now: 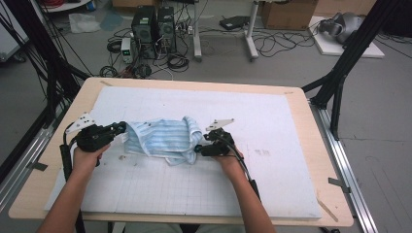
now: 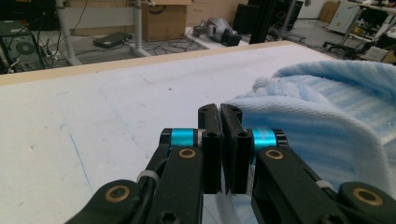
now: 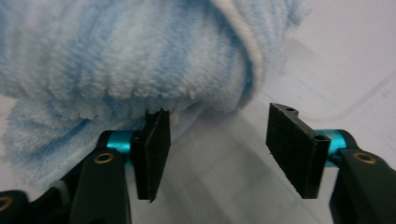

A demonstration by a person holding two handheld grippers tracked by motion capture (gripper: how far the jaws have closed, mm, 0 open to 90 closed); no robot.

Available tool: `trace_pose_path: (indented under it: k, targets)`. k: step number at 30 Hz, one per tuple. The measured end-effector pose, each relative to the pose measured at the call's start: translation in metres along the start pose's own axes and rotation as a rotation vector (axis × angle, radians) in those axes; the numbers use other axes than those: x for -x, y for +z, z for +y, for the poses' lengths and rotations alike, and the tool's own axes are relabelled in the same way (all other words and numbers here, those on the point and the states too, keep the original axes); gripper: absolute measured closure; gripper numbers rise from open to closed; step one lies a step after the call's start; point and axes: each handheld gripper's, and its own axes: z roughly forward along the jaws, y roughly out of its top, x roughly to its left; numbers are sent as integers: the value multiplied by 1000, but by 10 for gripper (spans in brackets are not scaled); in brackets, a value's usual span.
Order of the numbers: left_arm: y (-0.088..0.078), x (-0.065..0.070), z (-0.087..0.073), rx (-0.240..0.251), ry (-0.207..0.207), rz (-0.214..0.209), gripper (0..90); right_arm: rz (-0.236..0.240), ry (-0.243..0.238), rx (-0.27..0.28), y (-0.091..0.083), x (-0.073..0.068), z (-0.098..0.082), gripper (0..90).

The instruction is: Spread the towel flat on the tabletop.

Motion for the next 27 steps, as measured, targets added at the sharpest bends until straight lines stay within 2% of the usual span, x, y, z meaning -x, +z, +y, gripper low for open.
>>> trace_pose_path:
  k: [1, 2, 3, 5, 6, 7, 8, 9, 11, 14, 16, 18, 20, 21, 22, 25, 26, 27]
  targets:
    - [0, 0, 0, 2, -1, 1, 866, 0, 0, 0, 0, 0, 0, 457]
    - [-1, -1, 0, 4, -3, 3, 866, -20, -34, 18, 4, -2, 6, 600]
    - [-1, -1, 0, 6, -4, 2, 866, -15, -41, 37, 4, -2, 9, 660]
    - [-2, -1, 0, 9, -5, 0, 866, -12, -40, 52, 5, -1, 10, 679]
    - [-2, -1, 0, 8, -4, 2, 866, -1, -35, 73, 5, 0, 15, 771]
    - [-2, -1, 0, 9, -3, 3, 866, -1, -35, 73, 5, 0, 15, 771]
    - [-3, -2, 0, 9, -4, 2, 866, 1, -45, 76, 5, 0, 15, 852]
    - [-3, -2, 0, 10, -8, 5, 866, -15, -66, 70, 4, -1, 16, 879]
    - [-4, -2, 0, 13, -10, 8, 866, -13, -71, 66, 3, -1, 16, 881]
    - [-5, -2, 1, 15, -8, 10, 867, -64, -65, 63, -2, 2, 16, 883]
    - [-6, -2, 1, 15, -7, 8, 866, -77, -66, 59, -4, 3, 16, 883]
    - [-7, -2, 2, 21, -8, 5, 866, -174, -58, 53, -15, 8, 14, 888]
    - [-8, -1, 2, 30, -11, -27, 866, -212, -44, 78, -23, 12, 13, 888]
    - [-8, -1, 2, 30, -11, -27, 866, -232, -42, 97, -29, 14, 12, 889]
    - [-7, 0, 2, 32, -5, -49, 866, -232, -42, 97, -29, 14, 12, 889]
    - [-4, 7, 3, 40, 6, -118, 866, -292, -26, 153, -47, 19, 9, 888]
    - [-3, 9, 4, 42, 16, -140, 879, -332, -25, 151, -54, 23, 5, 888]
    - [-2, 11, 4, 45, 19, -166, 879, -332, -25, 151, -54, 23, 5, 888]
